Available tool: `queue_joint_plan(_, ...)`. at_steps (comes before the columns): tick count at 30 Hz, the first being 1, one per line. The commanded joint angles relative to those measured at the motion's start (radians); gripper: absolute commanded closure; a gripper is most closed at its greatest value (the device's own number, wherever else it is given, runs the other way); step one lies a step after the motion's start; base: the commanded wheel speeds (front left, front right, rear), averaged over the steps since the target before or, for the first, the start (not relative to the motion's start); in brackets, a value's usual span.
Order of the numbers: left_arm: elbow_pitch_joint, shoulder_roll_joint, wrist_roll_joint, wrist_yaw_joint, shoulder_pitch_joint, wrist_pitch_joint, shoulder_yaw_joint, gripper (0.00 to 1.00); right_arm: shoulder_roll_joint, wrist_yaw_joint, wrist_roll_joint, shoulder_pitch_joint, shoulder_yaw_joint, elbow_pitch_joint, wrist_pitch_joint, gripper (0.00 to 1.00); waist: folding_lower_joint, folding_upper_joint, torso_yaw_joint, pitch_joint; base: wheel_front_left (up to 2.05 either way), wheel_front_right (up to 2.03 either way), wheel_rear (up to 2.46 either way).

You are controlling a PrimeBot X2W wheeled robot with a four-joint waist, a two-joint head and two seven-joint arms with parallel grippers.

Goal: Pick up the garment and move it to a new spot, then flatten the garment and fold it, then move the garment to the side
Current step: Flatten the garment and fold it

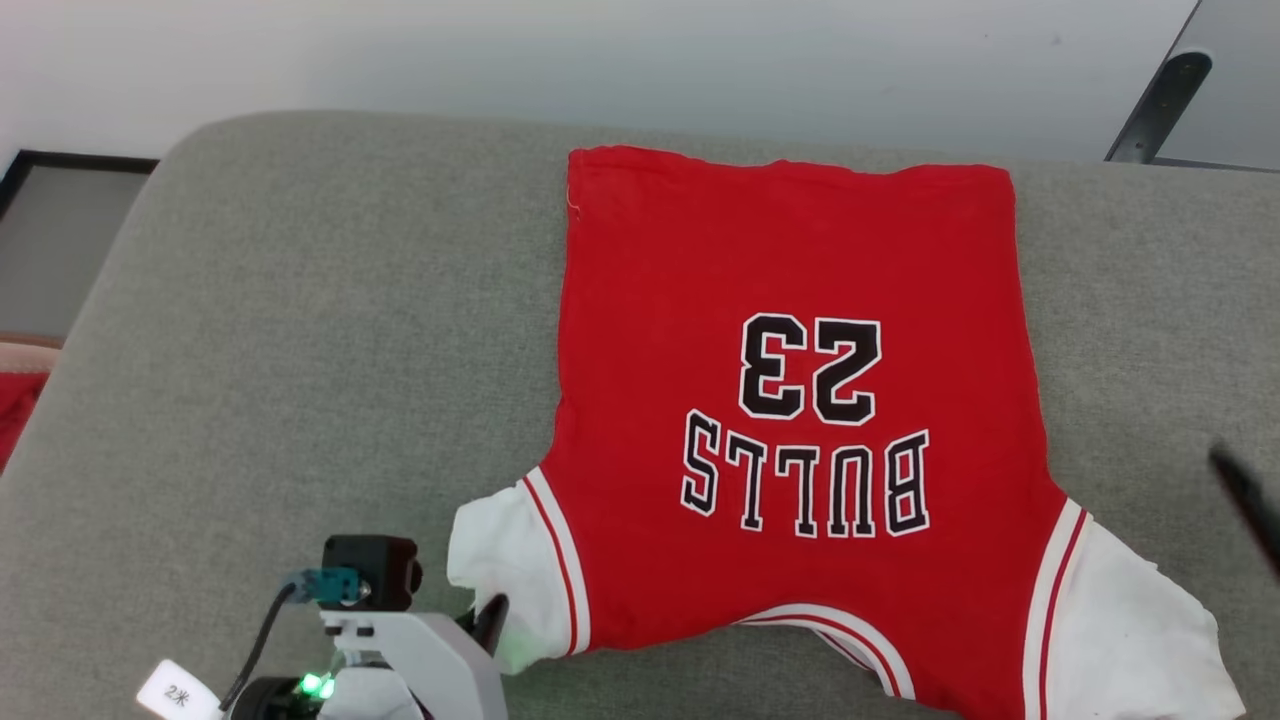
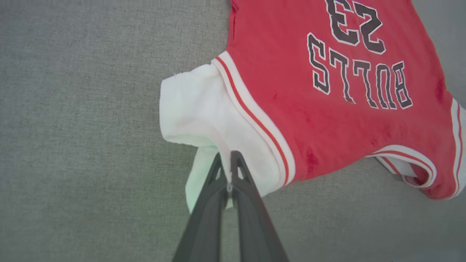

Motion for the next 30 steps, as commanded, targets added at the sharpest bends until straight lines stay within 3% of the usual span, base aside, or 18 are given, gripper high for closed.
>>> queue_joint_plan(1,0.0,-0.01,0.013,-0.006,-0.012,-0.01,0.0,1.0,0.019,0.0,-0.021,-0.047,-0.003,0.0,-0.044,0.0,0.0,0.0,0.003,0.009,0.0,0.0,0.0)
queue_joint_plan(7,0.015,-0.025,0.031,-0.037,-0.05,-0.032,-0.012,1.0,0.035,-0.001,-0.141,-0.294,0.065,0.126,-0.185,0.0,0.0,0.0,0.029,0.045,0.0,0.0,0.0)
queue_joint_plan(18,0.061,-0.102,0.064,-0.101,-0.139,-0.051,-0.064,1.0,-0.001,-0.001,-0.166,-0.78,0.262,0.616,-0.206,0.0,0.0,0.0,0.144,0.139,0.0,0.0,0.0)
queue_joint_plan(24,0.093,-0.152,0.071,-0.139,-0.188,-0.066,-0.083,1.0,-0.035,0.0,-0.143,-0.969,0.36,0.86,-0.142,0.0,0.0,0.0,0.205,0.199,0.0,0.0,0.0)
queue_joint_plan(30,0.121,-0.194,0.071,-0.167,-0.222,-0.082,-0.099,1.0,-0.04,-0.001,-0.087,-1.112,0.418,1.072,0.0,0.0,0.0,0.0,0.255,0.252,0.0,0.0,0.0)
